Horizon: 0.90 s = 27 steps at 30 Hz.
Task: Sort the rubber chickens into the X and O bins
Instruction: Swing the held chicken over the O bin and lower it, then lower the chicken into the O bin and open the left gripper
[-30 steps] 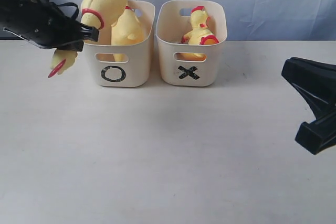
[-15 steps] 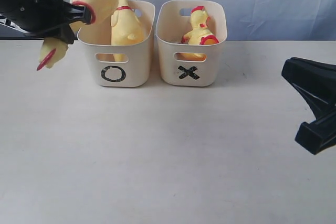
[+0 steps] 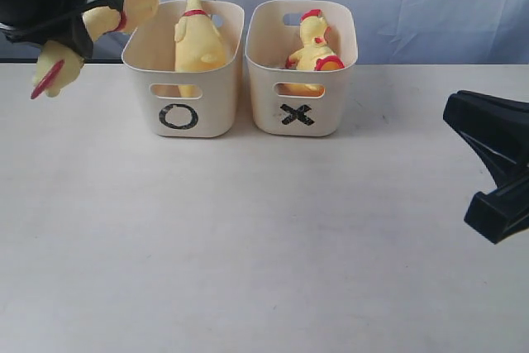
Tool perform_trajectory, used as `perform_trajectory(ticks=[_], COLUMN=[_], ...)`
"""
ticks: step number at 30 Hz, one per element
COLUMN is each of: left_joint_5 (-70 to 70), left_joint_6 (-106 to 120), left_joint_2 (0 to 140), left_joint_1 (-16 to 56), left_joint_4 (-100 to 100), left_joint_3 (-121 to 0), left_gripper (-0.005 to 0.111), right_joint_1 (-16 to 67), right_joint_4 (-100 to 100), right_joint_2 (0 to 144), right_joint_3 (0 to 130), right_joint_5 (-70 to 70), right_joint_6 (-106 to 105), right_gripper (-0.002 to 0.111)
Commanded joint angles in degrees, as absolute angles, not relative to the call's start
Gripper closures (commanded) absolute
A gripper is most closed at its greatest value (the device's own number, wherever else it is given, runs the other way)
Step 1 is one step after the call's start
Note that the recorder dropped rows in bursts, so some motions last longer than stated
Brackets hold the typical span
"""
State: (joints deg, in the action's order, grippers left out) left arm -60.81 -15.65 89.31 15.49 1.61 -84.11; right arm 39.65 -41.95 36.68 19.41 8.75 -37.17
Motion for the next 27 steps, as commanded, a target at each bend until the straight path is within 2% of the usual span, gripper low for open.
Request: perform_trajectory(ticks=[1, 12, 27], left_joint_5=[-62.94, -67.02, -67.99], left_joint_6=[-17.2, -19.17, -19.39], left_joint_2=[91.43, 98.86, 103.1], left_joint_1=[15.59, 15.59, 15.59], left_joint_4=[1.45, 3.21, 4.32], left_joint_3=[-87.37, -94.03, -94.28], left_gripper=[0.107, 0.107, 0.107], right_joint_1=[39.38, 39.38, 39.38], right_joint_4=[-41.98, -41.98, -41.98], right_joint_2=[36.31, 36.31, 36.31], right_joint_3=[19.17, 19.17, 19.17], right_joint_5=[9.17, 9.17, 9.17], right_joint_6=[-37.22, -37.22, -37.22], right_gripper=[0.109, 0.109, 0.109])
